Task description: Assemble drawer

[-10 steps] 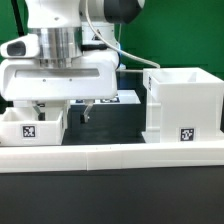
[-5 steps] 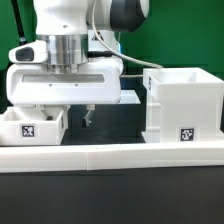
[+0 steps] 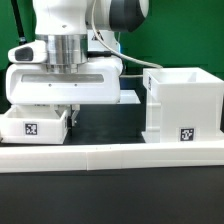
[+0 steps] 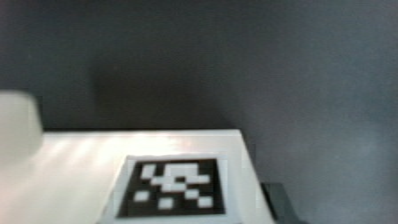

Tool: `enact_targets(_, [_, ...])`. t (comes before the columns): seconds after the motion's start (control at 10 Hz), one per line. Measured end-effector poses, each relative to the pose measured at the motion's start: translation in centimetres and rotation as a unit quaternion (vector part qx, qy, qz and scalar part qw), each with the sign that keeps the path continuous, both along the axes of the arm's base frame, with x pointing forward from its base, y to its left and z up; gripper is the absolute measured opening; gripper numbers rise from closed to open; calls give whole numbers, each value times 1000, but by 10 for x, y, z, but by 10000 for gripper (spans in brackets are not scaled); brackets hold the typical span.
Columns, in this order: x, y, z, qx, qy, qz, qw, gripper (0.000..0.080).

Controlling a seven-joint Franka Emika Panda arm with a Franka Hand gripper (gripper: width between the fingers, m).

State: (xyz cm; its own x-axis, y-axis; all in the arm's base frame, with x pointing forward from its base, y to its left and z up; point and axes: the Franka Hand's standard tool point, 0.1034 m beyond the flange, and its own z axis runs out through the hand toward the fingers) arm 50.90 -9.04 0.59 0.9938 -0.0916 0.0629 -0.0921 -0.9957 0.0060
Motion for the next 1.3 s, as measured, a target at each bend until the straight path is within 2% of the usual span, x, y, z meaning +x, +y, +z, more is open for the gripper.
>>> enact_targets(0.5, [1,2,2,1,2,5,1000,41])
enact_targets(0.6, [6,13,18,8,6,32,999,42])
enact_targets(0.8, [12,19,40,14,8,109,994,42])
enact_targets(1.1, [10,17,33,11,9,112,994,42])
enact_targets(1.3, [9,17,30,0,10,216,976,42])
